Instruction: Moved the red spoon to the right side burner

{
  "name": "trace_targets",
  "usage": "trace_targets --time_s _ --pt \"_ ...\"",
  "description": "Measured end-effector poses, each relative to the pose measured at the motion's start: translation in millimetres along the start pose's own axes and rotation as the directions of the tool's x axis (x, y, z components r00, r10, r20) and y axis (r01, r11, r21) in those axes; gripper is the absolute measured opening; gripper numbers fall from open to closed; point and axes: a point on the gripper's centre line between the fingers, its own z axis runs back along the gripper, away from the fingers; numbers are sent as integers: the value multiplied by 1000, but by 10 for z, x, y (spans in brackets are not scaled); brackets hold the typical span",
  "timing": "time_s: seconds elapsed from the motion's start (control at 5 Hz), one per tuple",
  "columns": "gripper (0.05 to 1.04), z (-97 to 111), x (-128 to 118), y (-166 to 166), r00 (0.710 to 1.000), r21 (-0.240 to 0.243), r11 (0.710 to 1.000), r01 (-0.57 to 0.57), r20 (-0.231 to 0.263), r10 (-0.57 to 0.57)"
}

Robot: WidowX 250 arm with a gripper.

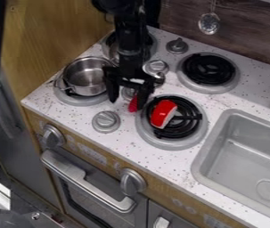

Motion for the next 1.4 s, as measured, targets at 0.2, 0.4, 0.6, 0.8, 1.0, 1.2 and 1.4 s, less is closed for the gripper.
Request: trace_targets --time_s 0.2,0.4,0.6,0.8,1.0,1.2,1.4 --pt "999 -73 14 -82 999 -64 998 -17 -43 15" --pt "968 -74 78 -170 997 -150 987 -63 -44 57" --pt "690 -68 102 -223 997 -180 981 -68 -42 62" --pt "436 -61 111 -229 998 -185 982 -49 -55 39" --pt "412 -53 110 -214 998 -177 984 -35 -60 25" --pt "411 -40 124 -255 998 -128 991 28 -49 -34" --pt "410 176 265 -540 986 -60 986 155 76 -150"
